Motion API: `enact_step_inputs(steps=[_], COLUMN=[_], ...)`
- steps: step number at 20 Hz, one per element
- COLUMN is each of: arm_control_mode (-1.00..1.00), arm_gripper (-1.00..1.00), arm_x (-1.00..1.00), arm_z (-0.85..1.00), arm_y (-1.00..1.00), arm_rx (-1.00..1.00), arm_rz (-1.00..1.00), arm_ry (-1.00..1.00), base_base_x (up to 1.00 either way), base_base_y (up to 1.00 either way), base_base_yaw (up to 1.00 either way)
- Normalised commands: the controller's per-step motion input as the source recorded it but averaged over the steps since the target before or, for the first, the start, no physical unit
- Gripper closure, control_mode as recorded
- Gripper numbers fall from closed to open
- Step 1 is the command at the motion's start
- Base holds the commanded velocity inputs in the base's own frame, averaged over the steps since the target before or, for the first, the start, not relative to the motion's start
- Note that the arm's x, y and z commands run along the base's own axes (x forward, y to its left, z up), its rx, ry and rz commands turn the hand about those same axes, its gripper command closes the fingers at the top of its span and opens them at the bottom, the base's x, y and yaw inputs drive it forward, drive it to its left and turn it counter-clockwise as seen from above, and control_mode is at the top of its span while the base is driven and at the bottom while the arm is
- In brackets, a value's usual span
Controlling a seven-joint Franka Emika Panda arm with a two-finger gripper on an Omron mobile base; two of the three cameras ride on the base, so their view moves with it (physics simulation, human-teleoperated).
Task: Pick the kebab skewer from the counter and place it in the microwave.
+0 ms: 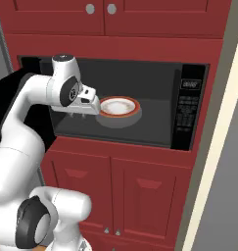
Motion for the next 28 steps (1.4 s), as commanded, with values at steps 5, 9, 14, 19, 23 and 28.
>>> enact_step_inputs(steps=[5,9,14,19,23,28], arm_control_mode=[1.00,1.00,1.00,1.00,1.00,1.00], arm_gripper=[-1.00,-1.00,-1.00,-1.00,-1.00,-1.00], arm_x=[-0.05,0.00,0.00,0.00,0.00,0.00], arm_z=[0.00,0.00,0.00,0.00,0.00,0.00], arm_y=[0.00,0.00,0.00,0.00,0.00,0.00], arm_rx=[0.00,0.00,0.00,0.00,0.00,0.00], arm_rz=[0.00,0.00,0.00,0.00,0.00,0.00], arm_ry=[0.00,0.00,0.00,0.00,0.00,0.00], base_base_x=[-0.37,-0.69,-0.42,-0.28,-0.03,0.00], base_base_y=[-0.25,-0.81,-0.87,-0.15,0.21,0.22], base_base_yaw=[-0.05,-0.28,-0.39,-0.64,-0.90,-0.95])
